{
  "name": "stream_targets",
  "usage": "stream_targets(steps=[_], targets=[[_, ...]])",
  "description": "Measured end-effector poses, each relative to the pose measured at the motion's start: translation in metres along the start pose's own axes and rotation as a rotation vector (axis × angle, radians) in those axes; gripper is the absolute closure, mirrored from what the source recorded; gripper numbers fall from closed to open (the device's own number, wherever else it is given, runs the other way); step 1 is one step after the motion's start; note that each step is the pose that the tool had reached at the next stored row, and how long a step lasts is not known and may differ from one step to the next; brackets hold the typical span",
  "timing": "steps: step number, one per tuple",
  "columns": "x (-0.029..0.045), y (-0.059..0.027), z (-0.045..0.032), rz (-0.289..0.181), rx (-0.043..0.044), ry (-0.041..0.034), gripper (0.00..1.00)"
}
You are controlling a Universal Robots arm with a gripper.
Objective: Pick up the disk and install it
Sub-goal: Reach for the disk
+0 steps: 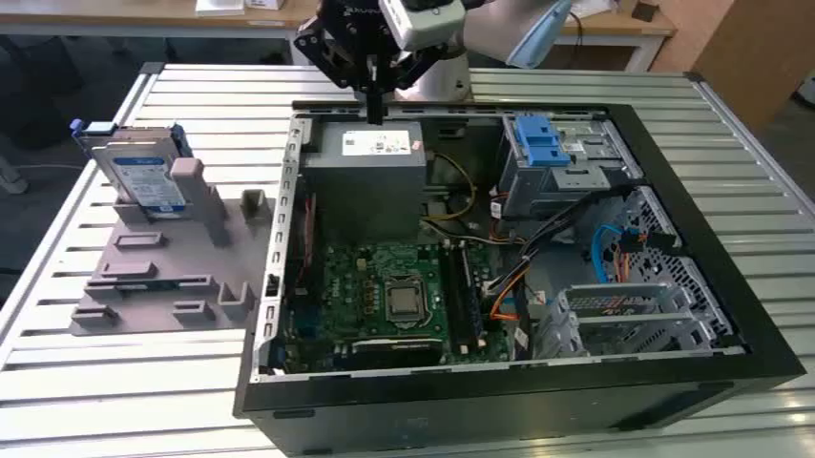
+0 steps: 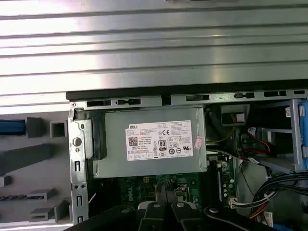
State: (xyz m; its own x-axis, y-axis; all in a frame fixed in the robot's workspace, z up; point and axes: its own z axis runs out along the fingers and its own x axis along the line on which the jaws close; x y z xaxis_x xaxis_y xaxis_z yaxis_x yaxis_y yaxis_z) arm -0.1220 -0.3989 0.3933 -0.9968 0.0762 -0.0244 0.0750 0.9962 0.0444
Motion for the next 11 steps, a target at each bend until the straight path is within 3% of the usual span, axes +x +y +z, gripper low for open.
stream_targets(steps=[11], targets=[[0.0021,-0.0001,0.0,0.0,0.0,0.0,0.89]])
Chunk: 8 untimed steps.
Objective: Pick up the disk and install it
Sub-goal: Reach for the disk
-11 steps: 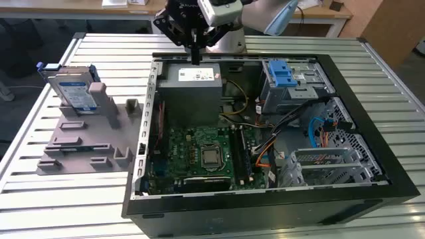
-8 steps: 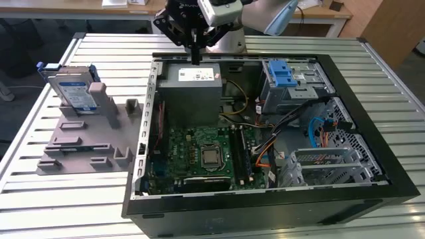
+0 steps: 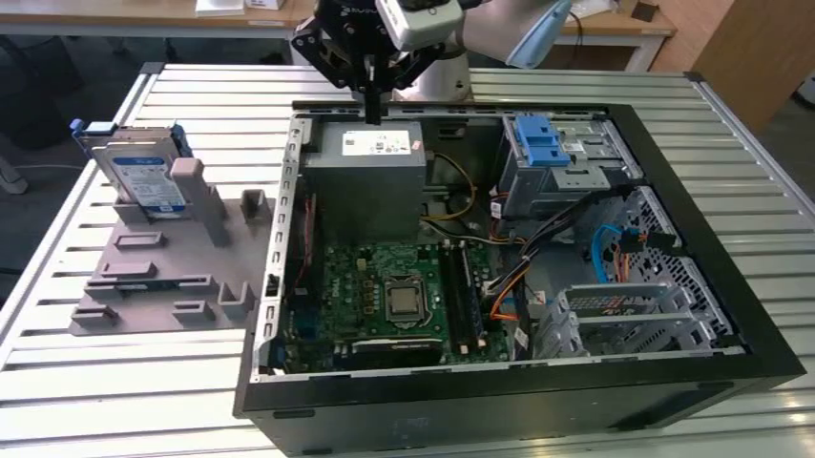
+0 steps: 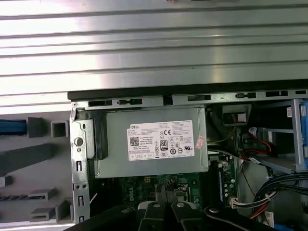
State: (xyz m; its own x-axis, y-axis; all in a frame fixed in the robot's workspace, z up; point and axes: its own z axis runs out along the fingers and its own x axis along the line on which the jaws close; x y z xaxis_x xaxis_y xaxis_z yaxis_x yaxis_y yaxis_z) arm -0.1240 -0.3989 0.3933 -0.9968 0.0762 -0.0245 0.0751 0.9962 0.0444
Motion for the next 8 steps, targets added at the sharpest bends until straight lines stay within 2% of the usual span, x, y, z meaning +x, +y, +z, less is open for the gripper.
stream_targets(steps=[8], targets=[[0.0037,-0.0003,-0.0001,0.0,0.0,0.0,0.89]])
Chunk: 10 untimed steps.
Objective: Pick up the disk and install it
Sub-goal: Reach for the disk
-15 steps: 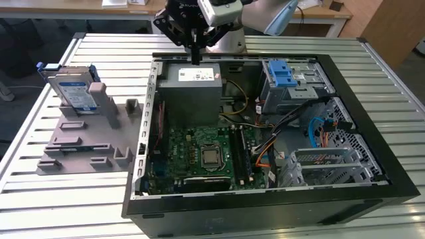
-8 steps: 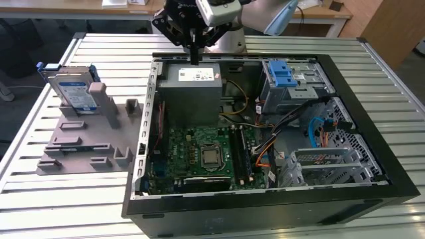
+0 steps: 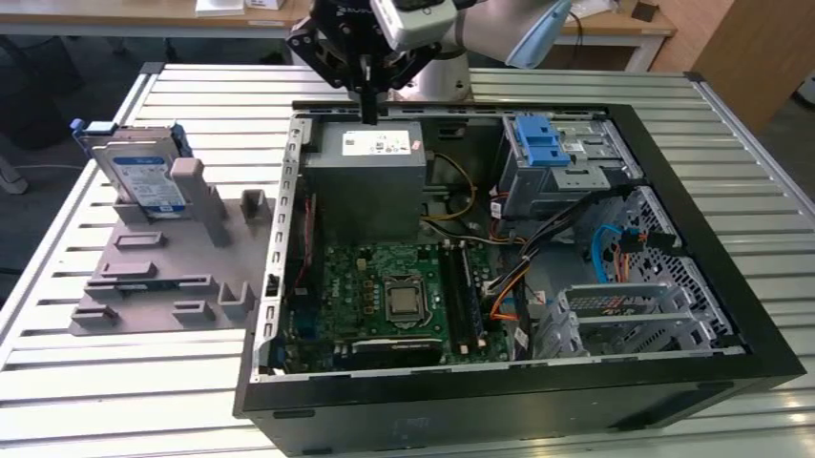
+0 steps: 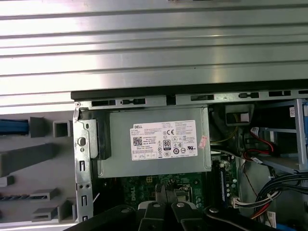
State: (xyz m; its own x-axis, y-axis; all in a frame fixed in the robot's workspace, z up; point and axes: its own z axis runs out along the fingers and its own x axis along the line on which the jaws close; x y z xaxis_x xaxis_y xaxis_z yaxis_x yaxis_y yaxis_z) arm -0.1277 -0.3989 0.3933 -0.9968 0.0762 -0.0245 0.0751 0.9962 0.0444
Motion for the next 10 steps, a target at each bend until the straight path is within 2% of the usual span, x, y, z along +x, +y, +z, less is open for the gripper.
stream_targets(steps=[10], targets=[[0.0037,-0.0003,-0.0001,0.0,0.0,0.0,0.89]])
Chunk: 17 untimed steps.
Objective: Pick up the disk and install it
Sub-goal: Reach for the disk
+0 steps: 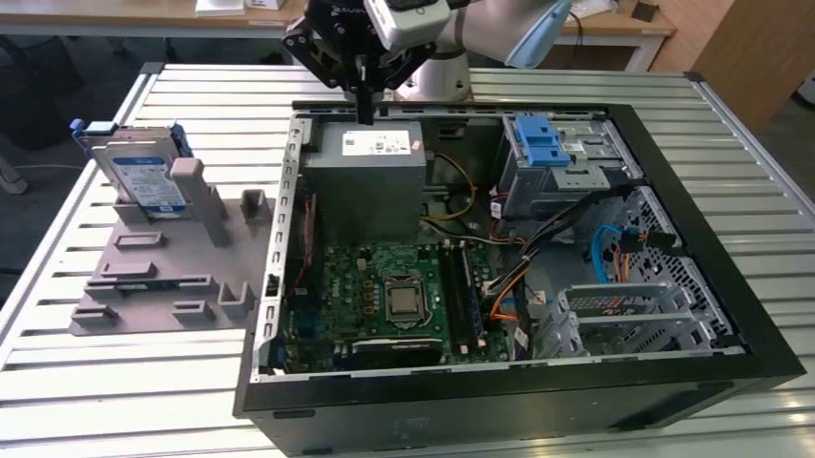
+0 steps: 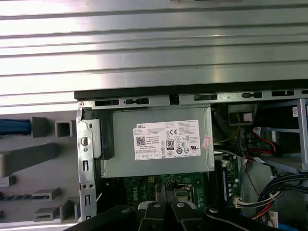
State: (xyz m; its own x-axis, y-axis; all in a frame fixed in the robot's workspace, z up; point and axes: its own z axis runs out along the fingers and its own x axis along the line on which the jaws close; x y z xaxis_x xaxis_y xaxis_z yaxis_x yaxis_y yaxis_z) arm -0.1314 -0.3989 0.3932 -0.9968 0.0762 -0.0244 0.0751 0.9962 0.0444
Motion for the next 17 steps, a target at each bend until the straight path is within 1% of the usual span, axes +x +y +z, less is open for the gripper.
stream_targets(steps=[17], targets=[[0.0068,-0.0005,-0.0001,0.0,0.0,0.0,0.89]])
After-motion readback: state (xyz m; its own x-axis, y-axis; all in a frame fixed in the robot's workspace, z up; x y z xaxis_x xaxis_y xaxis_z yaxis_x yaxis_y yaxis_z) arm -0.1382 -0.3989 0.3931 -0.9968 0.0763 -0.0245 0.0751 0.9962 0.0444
